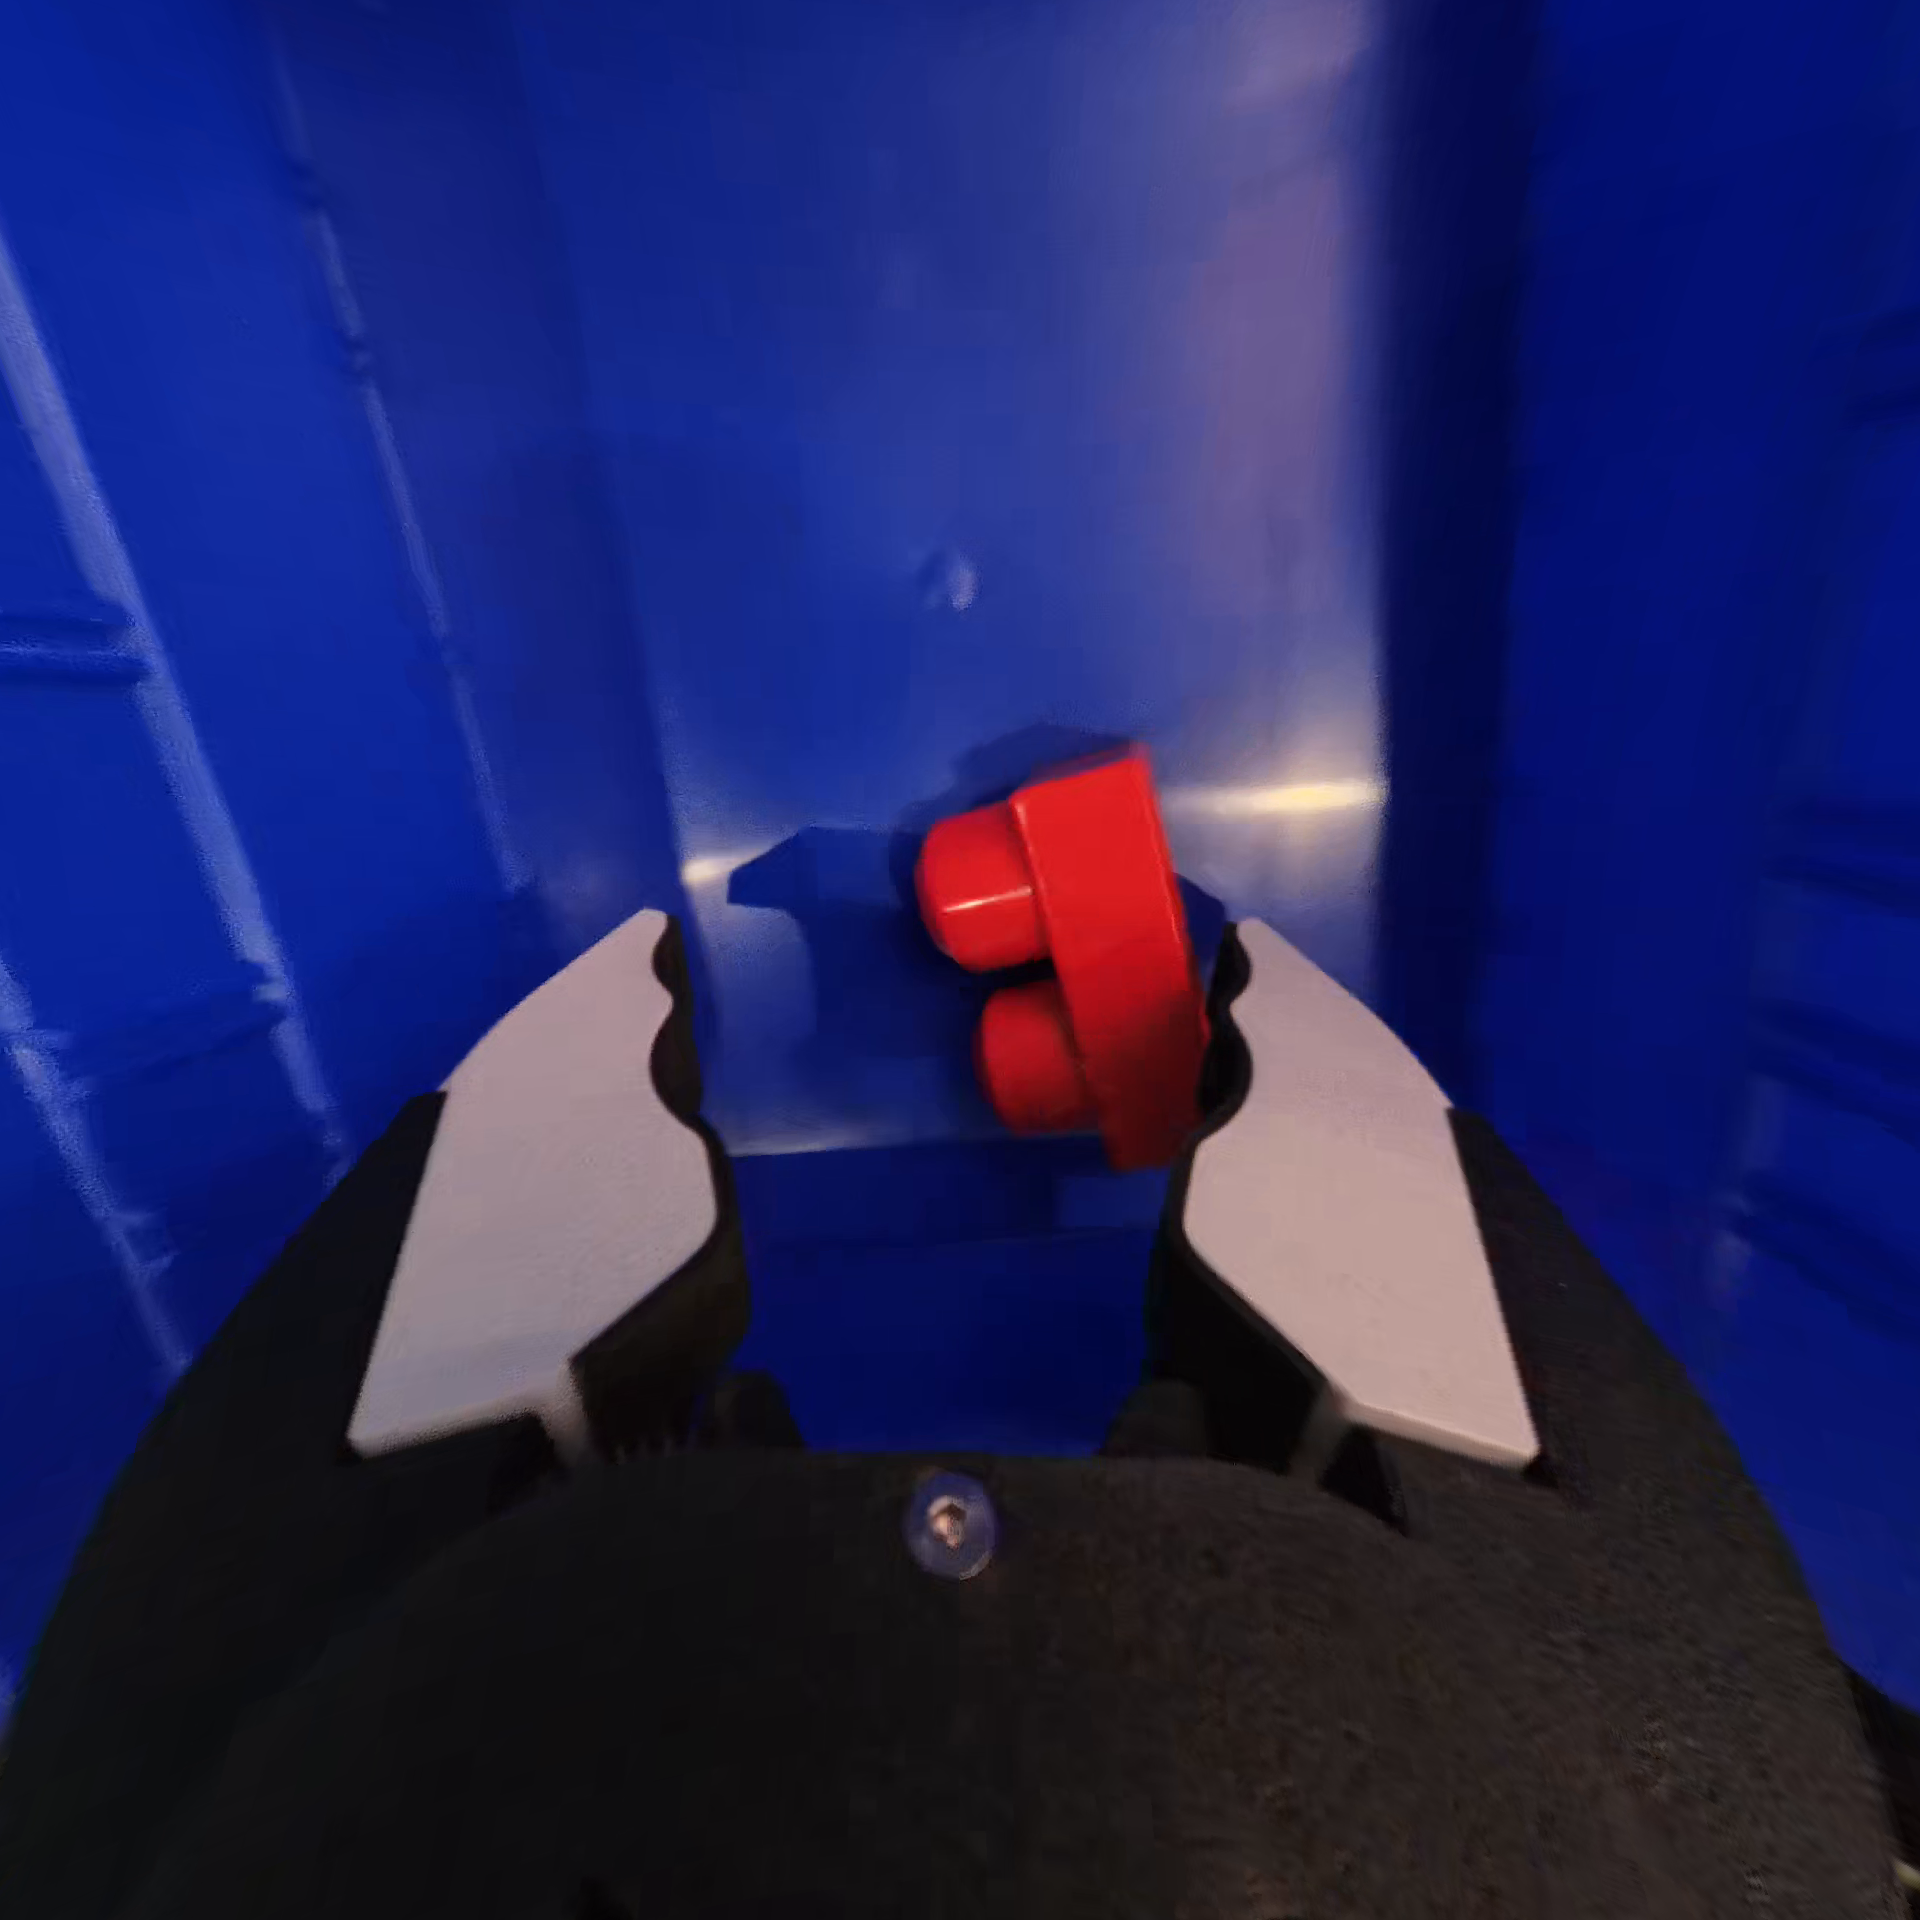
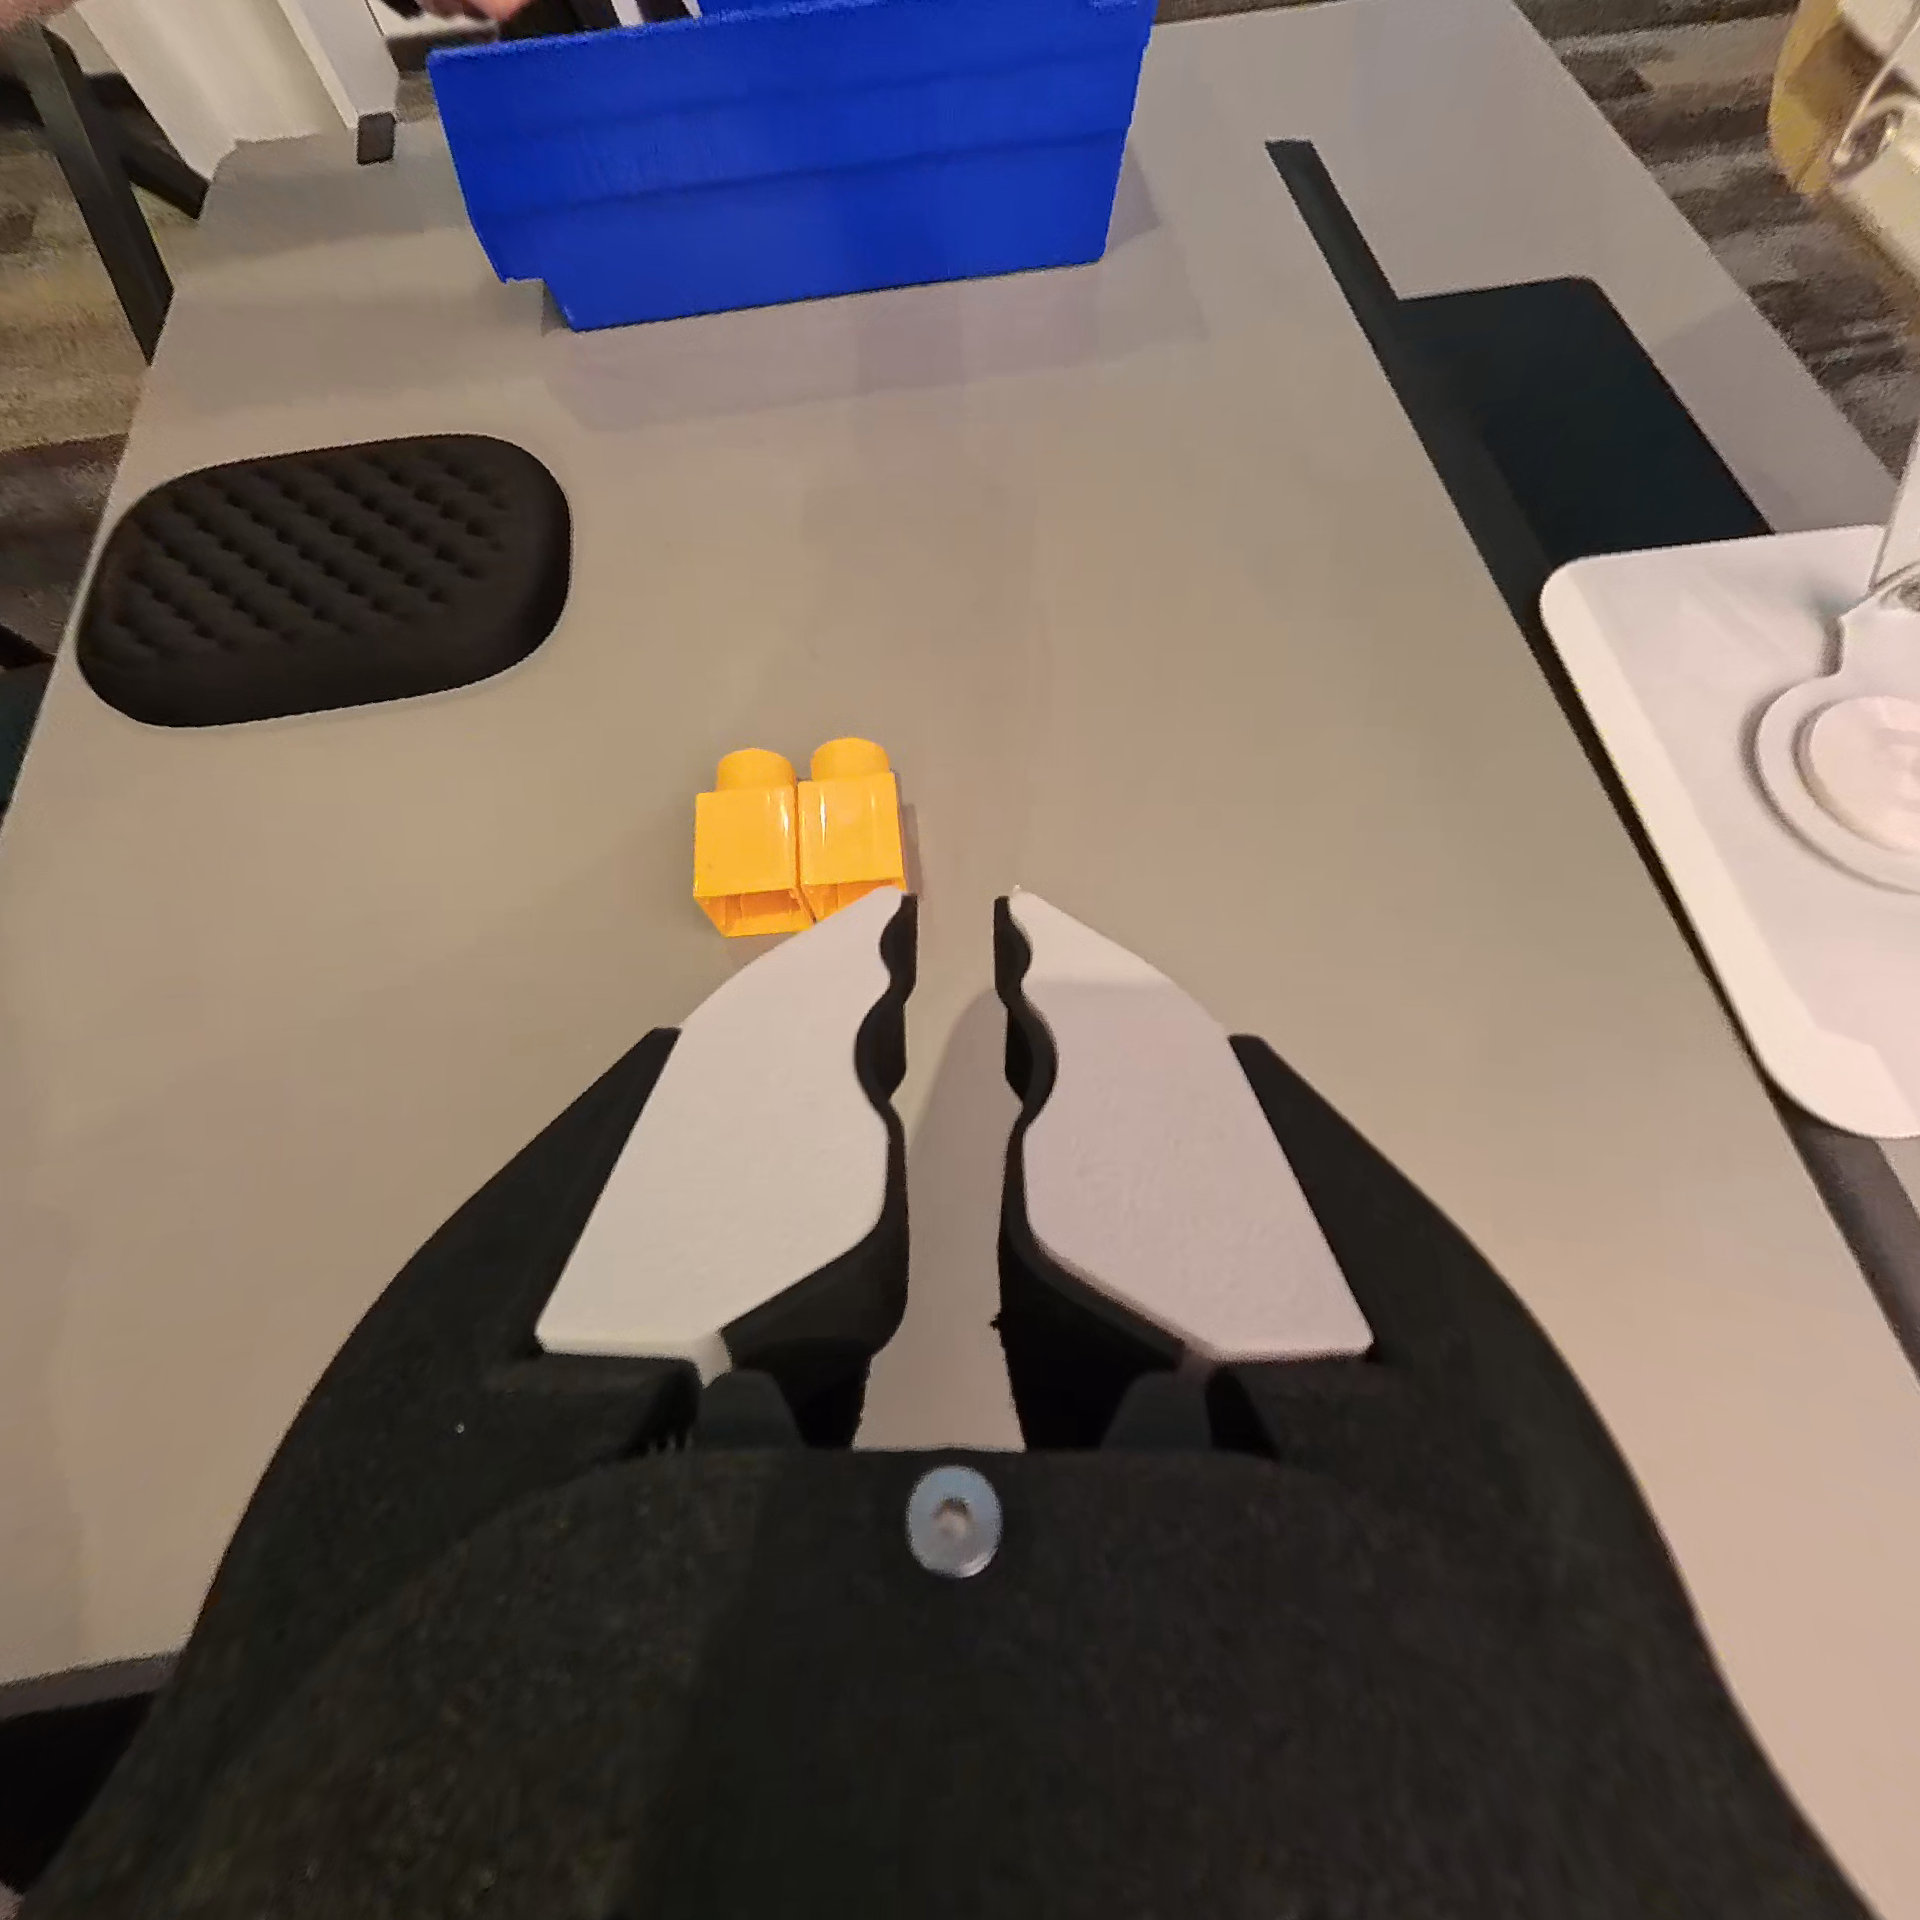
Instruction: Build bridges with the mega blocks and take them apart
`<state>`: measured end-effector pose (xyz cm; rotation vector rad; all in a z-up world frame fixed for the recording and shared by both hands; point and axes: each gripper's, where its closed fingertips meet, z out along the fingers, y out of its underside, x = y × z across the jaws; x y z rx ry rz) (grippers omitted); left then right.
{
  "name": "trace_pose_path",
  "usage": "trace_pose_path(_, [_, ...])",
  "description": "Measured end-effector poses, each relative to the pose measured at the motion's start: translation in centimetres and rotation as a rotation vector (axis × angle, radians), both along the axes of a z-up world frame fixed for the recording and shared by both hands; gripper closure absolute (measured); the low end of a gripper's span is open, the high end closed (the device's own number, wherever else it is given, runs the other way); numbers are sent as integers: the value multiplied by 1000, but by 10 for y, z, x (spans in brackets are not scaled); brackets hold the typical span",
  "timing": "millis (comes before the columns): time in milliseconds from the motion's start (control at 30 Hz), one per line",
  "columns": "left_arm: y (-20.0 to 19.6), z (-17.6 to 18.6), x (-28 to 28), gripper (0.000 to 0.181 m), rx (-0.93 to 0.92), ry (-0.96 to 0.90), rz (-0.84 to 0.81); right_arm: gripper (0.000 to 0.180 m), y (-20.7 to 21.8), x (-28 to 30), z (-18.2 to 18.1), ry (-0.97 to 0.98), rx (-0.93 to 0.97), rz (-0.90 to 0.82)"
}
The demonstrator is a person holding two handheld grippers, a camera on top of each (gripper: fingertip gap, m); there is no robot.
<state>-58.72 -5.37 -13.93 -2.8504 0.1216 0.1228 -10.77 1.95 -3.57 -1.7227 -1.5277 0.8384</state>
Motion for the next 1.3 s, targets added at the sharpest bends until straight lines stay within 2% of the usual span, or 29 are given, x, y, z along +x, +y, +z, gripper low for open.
trace_pose_path(33, [-2,-4,-6,84,-21,52,-2,166,0,-1,3,10,5,8])
trace_pose_path(133, [4,-4,15,122,15,-130,13,166,-1,-3,9,43,15,30])
trace_pose_path(200, [11,-2,8,137,66,-120,36,166,-3,-1,9,53,17,40])
trace_pose_path(333, [18,9,-5,137,180,-49,13,166,-6,4,10,72,17,50])
trace_pose_path(500, [26,65,7,137,399,-37,-33,166,-8,8,19,122,19,55])
trace_pose_path(667, [25,141,90,137,553,-81,-287,166,-10,7,26,161,13,69])
trace_pose_path(767, [16,162,165,137,581,-82,-508,166,-17,3,29,177,4,95])
trace_pose_path(833, [9,157,215,137,574,-68,-648,166,-24,-2,32,196,-14,126])
trace_pose_path(900, [8,142,252,137,577,25,-748,166,-29,-5,30,176,-22,148])
trace_pose_path(1000, [6,101,296,138,518,96,-912,166,-30,-7,20,117,0,150])
trace_pose_path(1133, [13,36,304,138,261,30,-754,166,-31,-8,4,57,-19,153])
trace_pose_path(1300, [30,15,304,138,169,-68,-582,166,-30,-13,-7,13,-32,161])
